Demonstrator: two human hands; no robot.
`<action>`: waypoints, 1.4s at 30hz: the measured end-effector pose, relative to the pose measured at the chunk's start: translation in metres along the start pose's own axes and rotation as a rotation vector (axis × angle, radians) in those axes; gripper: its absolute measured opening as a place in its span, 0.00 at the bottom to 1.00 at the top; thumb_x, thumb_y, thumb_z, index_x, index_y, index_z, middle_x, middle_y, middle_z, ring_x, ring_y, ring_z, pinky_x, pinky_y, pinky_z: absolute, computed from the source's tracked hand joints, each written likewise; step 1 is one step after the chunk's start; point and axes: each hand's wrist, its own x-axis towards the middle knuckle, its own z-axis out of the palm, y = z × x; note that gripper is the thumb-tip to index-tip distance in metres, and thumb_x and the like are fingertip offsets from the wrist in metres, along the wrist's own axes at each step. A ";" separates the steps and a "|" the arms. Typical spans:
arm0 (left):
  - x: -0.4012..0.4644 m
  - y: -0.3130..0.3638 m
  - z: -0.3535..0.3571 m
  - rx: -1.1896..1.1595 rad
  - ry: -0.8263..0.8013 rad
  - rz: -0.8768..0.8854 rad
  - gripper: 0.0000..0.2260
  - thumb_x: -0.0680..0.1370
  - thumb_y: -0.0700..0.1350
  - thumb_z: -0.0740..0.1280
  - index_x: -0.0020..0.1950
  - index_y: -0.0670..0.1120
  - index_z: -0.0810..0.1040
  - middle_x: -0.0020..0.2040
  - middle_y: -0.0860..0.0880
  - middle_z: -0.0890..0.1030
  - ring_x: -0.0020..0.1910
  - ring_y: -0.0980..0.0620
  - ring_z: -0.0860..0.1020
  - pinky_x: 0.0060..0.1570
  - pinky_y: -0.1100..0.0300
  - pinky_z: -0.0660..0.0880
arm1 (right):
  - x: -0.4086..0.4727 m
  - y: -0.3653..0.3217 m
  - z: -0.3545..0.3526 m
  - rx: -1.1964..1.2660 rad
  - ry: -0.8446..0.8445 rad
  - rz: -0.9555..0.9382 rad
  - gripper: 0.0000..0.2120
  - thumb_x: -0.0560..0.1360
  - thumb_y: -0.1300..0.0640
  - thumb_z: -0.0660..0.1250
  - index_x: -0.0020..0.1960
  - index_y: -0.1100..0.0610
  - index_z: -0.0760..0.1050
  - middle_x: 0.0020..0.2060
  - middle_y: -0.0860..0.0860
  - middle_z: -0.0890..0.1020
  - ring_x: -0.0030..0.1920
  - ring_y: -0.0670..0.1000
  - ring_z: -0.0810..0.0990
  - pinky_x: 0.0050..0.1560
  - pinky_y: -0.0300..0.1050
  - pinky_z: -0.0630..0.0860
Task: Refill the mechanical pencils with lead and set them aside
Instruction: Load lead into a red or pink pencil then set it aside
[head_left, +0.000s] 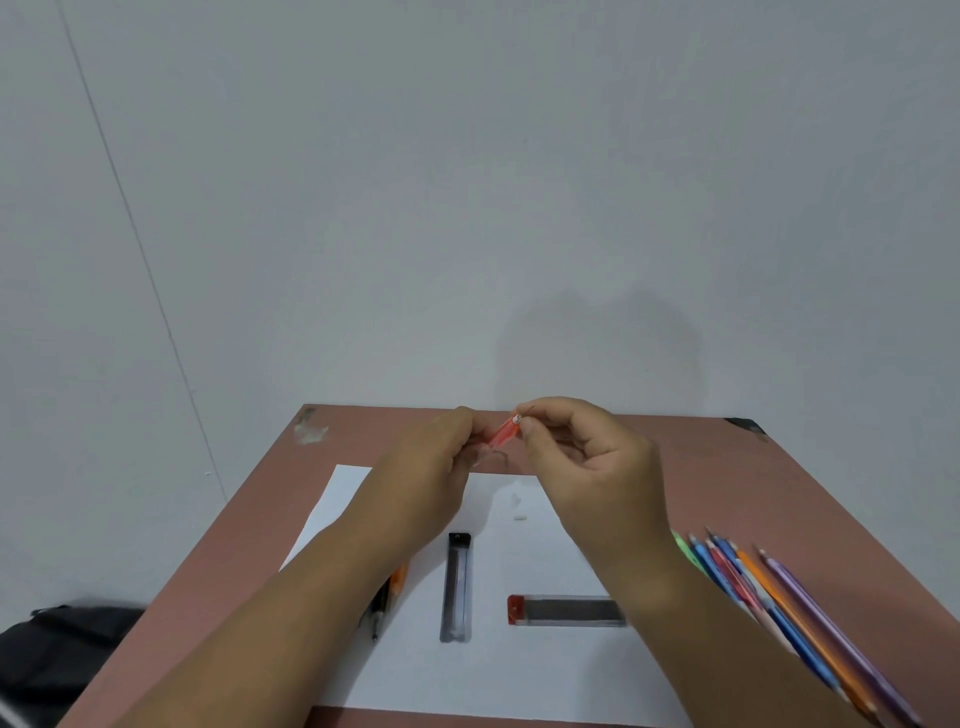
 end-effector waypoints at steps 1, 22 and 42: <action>0.000 0.001 0.000 -0.003 -0.003 -0.005 0.10 0.82 0.42 0.63 0.58 0.54 0.79 0.49 0.59 0.81 0.50 0.57 0.79 0.49 0.50 0.79 | 0.000 0.001 0.000 -0.005 0.005 0.003 0.06 0.76 0.66 0.73 0.50 0.58 0.86 0.42 0.44 0.87 0.45 0.43 0.86 0.48 0.33 0.80; 0.003 0.003 -0.003 -0.019 0.092 -0.141 0.06 0.82 0.44 0.65 0.50 0.56 0.73 0.40 0.58 0.77 0.41 0.58 0.76 0.41 0.60 0.71 | 0.012 0.019 -0.014 -0.611 -0.406 0.465 0.09 0.76 0.57 0.65 0.45 0.48 0.83 0.43 0.41 0.83 0.45 0.45 0.81 0.45 0.42 0.80; 0.003 -0.008 -0.001 0.041 0.205 -0.076 0.11 0.82 0.35 0.62 0.53 0.51 0.77 0.45 0.57 0.76 0.47 0.59 0.73 0.44 0.64 0.72 | 0.007 0.006 -0.006 -0.518 -0.322 0.310 0.06 0.74 0.53 0.69 0.39 0.48 0.79 0.35 0.41 0.81 0.37 0.42 0.80 0.38 0.40 0.79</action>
